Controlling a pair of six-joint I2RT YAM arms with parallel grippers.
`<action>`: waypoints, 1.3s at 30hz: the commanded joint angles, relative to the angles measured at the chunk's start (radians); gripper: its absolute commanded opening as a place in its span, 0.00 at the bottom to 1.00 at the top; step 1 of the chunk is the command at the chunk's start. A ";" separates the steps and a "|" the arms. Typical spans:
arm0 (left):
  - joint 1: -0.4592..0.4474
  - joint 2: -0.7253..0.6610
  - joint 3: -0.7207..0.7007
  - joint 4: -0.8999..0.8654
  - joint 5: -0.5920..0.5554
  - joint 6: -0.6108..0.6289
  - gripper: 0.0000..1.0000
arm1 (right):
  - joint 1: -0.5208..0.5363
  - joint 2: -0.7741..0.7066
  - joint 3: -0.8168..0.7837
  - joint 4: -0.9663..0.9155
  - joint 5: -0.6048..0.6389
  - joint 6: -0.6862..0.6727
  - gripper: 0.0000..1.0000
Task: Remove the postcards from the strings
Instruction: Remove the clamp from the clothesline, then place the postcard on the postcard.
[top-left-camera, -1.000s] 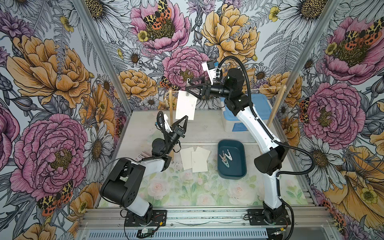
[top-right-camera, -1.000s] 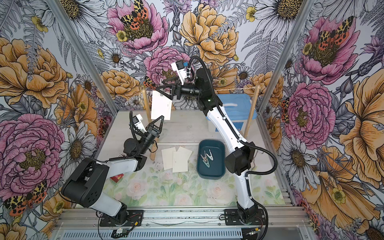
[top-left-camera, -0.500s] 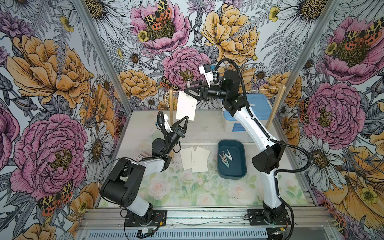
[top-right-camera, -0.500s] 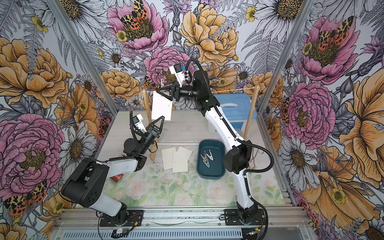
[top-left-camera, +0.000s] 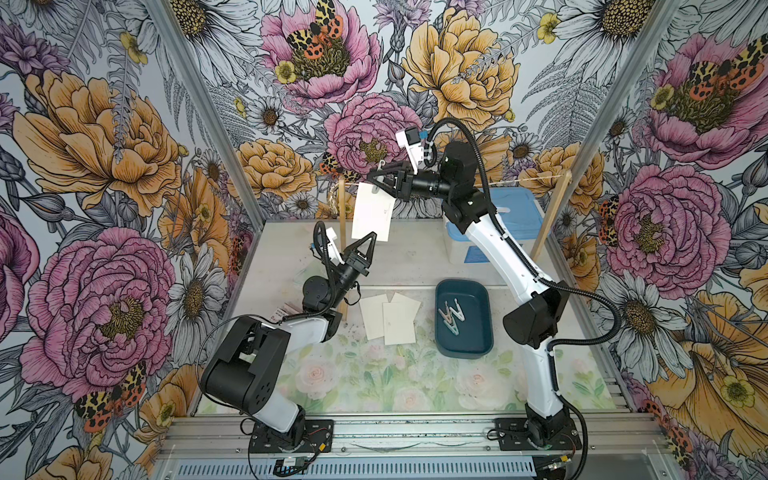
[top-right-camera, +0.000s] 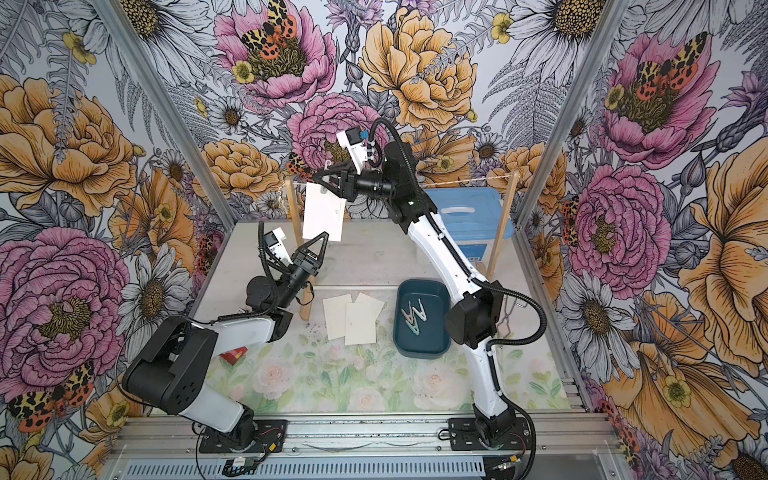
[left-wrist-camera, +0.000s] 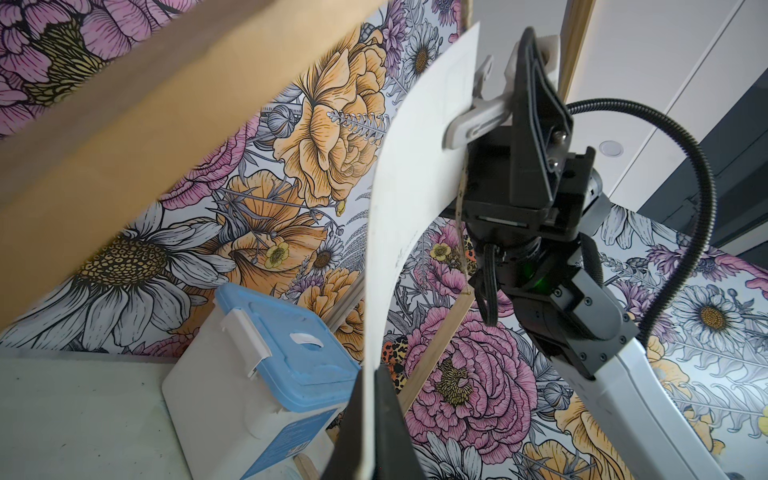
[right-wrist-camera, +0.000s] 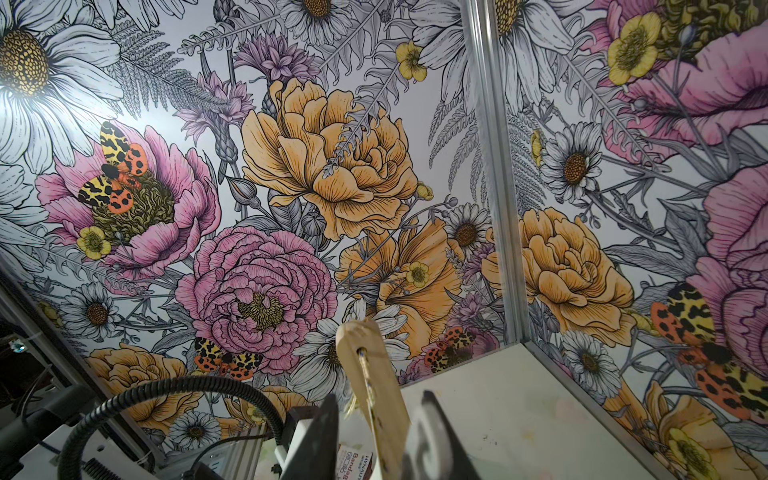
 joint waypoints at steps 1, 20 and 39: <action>0.006 0.002 0.005 0.049 0.038 -0.012 0.00 | 0.016 -0.005 0.013 -0.003 0.030 -0.004 0.29; -0.020 -0.067 -0.126 0.048 0.053 0.026 0.00 | 0.013 -0.191 -0.113 -0.003 0.155 -0.067 0.27; -0.124 -0.042 -0.279 0.017 0.040 -0.016 0.00 | -0.016 -0.815 -1.010 0.048 0.354 -0.207 0.28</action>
